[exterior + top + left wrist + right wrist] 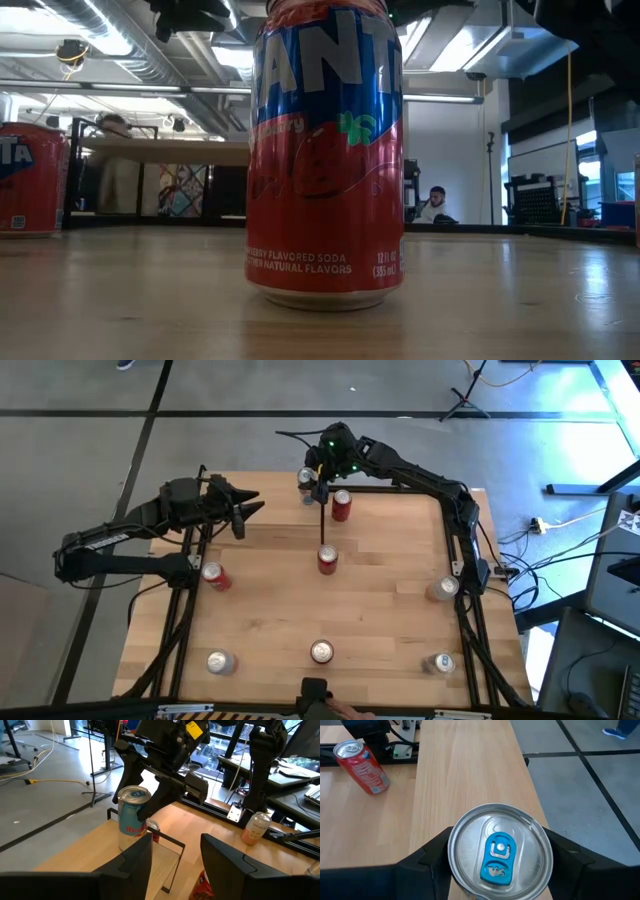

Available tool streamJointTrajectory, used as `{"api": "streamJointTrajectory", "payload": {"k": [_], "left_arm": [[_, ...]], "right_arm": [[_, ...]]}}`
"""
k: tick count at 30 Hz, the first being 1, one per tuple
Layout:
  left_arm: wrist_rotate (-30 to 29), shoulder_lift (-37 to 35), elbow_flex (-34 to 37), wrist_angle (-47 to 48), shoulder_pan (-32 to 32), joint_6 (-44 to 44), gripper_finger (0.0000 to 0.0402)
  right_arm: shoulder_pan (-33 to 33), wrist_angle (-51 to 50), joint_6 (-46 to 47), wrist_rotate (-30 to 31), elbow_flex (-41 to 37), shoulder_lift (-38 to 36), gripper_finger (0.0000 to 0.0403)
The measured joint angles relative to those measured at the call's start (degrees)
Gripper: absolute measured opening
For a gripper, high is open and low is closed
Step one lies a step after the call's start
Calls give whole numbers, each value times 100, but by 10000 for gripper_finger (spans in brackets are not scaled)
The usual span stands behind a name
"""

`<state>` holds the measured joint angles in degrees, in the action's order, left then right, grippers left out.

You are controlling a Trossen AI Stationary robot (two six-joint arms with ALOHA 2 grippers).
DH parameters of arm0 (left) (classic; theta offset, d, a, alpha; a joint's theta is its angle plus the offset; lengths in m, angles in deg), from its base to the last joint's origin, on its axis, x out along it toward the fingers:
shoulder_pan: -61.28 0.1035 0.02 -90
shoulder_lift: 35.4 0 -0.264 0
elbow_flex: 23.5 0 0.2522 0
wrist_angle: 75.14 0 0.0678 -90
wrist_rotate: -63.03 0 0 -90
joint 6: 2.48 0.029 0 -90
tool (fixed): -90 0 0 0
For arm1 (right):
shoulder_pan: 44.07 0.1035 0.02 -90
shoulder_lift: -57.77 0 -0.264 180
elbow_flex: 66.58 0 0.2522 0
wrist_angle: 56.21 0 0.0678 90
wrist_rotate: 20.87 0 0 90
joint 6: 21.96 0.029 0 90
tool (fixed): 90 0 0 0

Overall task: Place canned beverage on shelf
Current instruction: Put the top blue soda can on the shelf, then put the blue soda can on the shelf aligned with the other blue soda can

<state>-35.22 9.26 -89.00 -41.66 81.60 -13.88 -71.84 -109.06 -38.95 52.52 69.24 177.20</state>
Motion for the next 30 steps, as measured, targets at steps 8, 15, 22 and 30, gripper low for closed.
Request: {"api": "streamJointTrajectory", "payload": {"k": [8,15,22,30], "left_arm": [[0,0,0,0,0,0,163],[0,0,0,-2,4,0,163],[-38,-7,0,-7,4,-2,163],[-379,-4,0,-9,4,0,163]], "right_arm": [[0,-8,-2,5,0,0,266],[4,2,-7,145,0,0,313],[4,104,-10,306,0,-12,347],[2,197,-9,358,7,-186,351]]}}
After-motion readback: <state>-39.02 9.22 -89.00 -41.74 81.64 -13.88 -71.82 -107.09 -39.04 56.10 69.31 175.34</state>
